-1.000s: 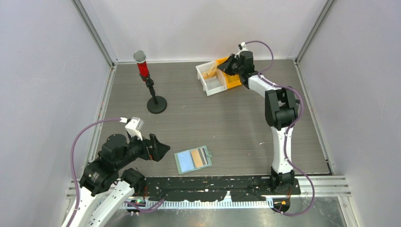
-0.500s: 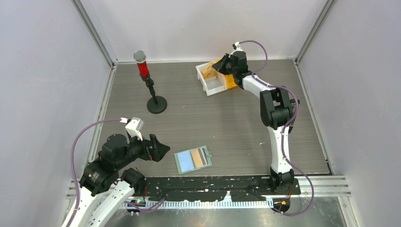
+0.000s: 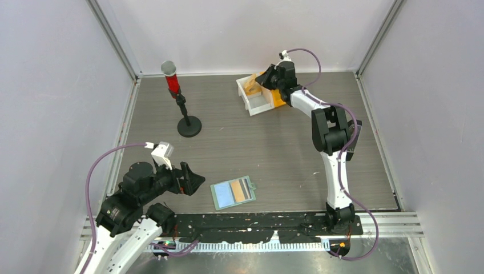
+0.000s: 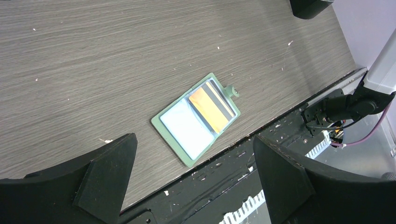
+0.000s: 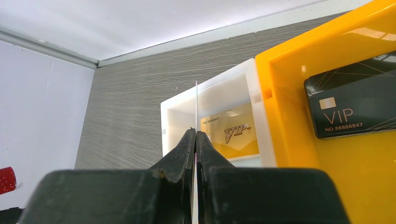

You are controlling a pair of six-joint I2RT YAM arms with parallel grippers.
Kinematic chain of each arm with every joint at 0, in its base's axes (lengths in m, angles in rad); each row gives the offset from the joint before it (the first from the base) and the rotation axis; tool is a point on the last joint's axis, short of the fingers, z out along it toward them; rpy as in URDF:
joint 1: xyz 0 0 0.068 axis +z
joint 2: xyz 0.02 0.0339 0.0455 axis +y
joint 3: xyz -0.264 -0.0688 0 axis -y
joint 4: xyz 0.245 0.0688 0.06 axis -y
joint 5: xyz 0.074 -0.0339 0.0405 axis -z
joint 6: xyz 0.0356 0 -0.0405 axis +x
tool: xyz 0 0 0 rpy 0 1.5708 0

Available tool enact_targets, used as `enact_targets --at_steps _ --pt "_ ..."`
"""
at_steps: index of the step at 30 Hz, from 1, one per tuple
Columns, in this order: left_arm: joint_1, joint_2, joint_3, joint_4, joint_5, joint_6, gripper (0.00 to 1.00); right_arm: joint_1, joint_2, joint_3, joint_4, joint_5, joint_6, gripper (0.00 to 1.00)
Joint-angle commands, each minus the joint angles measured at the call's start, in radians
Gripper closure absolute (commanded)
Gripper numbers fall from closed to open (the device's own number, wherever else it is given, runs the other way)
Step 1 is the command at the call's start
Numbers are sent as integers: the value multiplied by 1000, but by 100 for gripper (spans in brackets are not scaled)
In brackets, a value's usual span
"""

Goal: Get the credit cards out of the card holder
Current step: Place the credit card in the storage box.

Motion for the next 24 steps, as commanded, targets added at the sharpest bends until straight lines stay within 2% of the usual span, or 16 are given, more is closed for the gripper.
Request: enact_targets --at_steps 1,12,24 --pt "-1 -8 19 11 -5 19 1 9 18 55 14 23 12 95" --pt "-1 -3 19 12 -6 19 1 12 37 75 -15 38 13 89" --pt "-1 -5 19 10 -7 19 1 14 49 132 -79 68 -11 78"
